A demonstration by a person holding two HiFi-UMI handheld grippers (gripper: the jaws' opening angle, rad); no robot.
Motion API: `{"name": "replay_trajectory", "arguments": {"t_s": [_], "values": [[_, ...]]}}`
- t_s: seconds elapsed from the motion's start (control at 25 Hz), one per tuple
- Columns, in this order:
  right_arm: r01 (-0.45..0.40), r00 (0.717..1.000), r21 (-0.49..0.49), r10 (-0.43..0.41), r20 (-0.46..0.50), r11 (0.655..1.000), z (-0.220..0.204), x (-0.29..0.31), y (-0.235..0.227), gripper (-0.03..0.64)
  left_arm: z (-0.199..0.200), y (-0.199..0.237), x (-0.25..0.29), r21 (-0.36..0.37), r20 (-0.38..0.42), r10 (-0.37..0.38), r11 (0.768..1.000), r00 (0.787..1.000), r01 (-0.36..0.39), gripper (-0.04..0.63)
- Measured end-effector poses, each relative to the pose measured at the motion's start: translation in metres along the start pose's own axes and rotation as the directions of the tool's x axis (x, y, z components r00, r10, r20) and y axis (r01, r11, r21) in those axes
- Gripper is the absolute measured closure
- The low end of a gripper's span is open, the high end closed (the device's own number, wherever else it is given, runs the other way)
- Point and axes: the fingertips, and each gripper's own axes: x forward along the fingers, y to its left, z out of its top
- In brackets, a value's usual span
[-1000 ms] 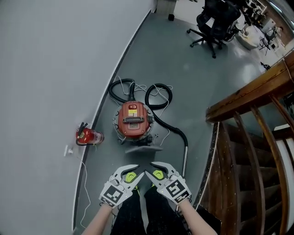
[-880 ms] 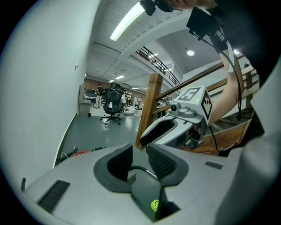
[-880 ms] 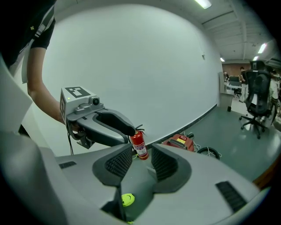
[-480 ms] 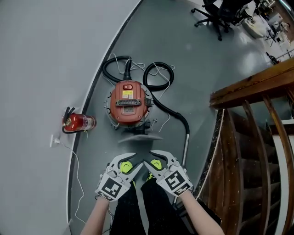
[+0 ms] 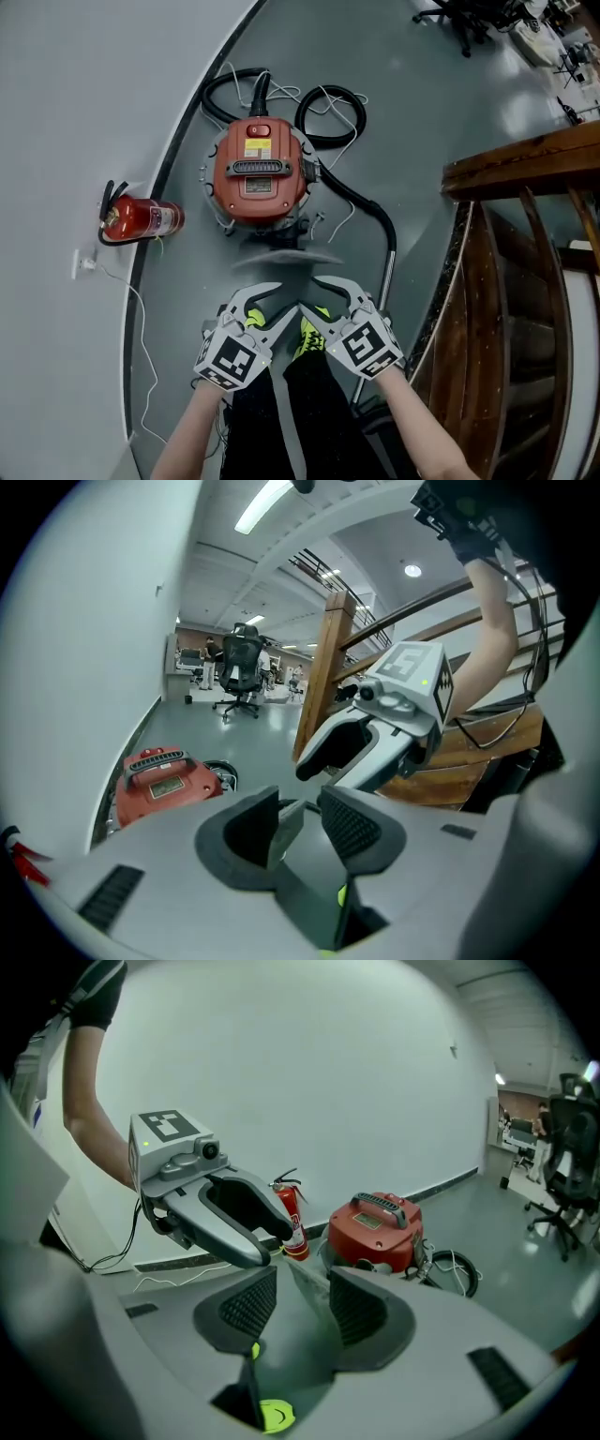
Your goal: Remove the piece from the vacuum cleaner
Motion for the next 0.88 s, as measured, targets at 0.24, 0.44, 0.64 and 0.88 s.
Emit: {"name": "replay_trajectory", "arguments": {"t_s": [0.24,0.44,0.64,0.88], "values": [[-0.007,0.999,-0.056,0.005,-0.033,0.998,-0.018,0.026,-0.013,0.440,-0.025,0.014,0.018,0.011,-0.016,0.026,1.000,1.000,-0.025,0.457],[-0.006,0.999,-0.094,0.001,-0.051,0.996,-0.026,0.042,-0.021,0.427,-0.037,0.025,0.030,0.035,-0.035,0.031,0.999,0.999,-0.030,0.457],[0.006,0.997,-0.155,-0.018,-0.070,0.988,-0.030,0.054,-0.031,0.405,-0.042,0.037,0.041,0.083,-0.059,0.066,0.995,0.996,-0.061,0.451],[-0.016,0.991,-0.216,-0.013,-0.131,0.976,-0.044,0.070,-0.037,0.389,-0.060,0.043,0.055,0.118,-0.108,0.060,0.992,0.992,-0.047,0.439]]}}
